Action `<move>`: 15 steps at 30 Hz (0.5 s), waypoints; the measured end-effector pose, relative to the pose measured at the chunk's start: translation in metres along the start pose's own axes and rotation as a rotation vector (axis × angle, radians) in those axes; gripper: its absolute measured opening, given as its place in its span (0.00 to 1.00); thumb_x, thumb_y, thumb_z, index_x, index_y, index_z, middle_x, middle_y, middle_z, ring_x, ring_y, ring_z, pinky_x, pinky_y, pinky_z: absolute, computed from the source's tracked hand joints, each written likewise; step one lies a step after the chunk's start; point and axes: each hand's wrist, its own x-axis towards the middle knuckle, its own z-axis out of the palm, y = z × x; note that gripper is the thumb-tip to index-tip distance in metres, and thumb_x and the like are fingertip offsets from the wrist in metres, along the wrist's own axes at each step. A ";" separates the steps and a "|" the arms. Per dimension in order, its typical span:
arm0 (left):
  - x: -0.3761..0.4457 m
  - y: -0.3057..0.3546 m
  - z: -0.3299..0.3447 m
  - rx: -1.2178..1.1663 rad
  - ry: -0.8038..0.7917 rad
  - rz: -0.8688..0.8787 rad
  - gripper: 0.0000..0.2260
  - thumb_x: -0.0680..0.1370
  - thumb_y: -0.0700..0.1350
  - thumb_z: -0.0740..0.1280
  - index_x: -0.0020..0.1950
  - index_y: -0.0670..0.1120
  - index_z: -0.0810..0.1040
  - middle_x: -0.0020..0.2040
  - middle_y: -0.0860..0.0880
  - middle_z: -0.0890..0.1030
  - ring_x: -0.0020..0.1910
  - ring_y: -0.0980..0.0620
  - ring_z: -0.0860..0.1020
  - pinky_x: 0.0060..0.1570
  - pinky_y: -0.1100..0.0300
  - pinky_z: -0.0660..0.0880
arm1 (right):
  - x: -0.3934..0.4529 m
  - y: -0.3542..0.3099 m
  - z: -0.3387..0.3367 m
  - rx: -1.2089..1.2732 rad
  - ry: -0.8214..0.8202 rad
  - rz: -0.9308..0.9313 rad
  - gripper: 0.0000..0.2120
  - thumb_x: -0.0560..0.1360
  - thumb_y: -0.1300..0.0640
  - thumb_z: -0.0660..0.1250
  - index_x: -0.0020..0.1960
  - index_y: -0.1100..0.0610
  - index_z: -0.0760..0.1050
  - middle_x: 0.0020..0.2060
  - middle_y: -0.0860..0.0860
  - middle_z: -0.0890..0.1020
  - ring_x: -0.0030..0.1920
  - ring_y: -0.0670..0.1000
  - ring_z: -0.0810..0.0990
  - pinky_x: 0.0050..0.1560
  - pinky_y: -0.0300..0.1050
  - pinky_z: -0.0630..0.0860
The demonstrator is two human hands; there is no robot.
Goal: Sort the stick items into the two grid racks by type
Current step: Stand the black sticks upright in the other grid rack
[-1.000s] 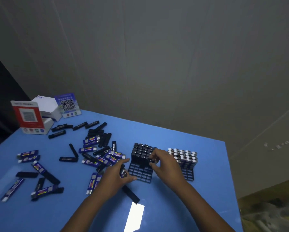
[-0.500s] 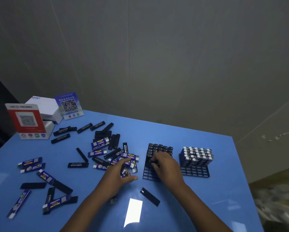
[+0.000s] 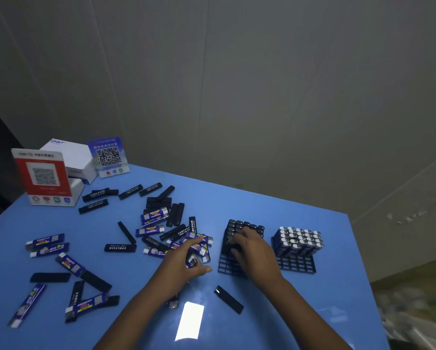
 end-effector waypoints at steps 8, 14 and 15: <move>0.009 0.023 0.029 -0.026 -0.061 0.046 0.31 0.69 0.48 0.79 0.68 0.56 0.71 0.39 0.53 0.84 0.49 0.59 0.80 0.55 0.63 0.75 | -0.015 -0.006 -0.035 0.737 -0.059 0.235 0.06 0.76 0.60 0.71 0.44 0.50 0.81 0.39 0.48 0.83 0.39 0.45 0.78 0.42 0.39 0.77; 0.017 0.051 0.068 0.000 -0.129 0.106 0.35 0.66 0.48 0.80 0.70 0.53 0.70 0.55 0.57 0.81 0.53 0.65 0.78 0.55 0.68 0.74 | -0.032 0.014 -0.055 0.893 -0.055 0.274 0.02 0.74 0.58 0.75 0.46 0.56 0.84 0.41 0.50 0.85 0.41 0.44 0.79 0.43 0.36 0.77; 0.018 0.055 0.076 -0.001 -0.146 0.110 0.37 0.65 0.50 0.81 0.71 0.53 0.70 0.58 0.57 0.80 0.56 0.63 0.78 0.59 0.63 0.75 | -0.036 0.020 -0.056 0.914 -0.053 0.277 0.03 0.74 0.58 0.75 0.46 0.56 0.84 0.42 0.51 0.86 0.41 0.45 0.79 0.43 0.36 0.77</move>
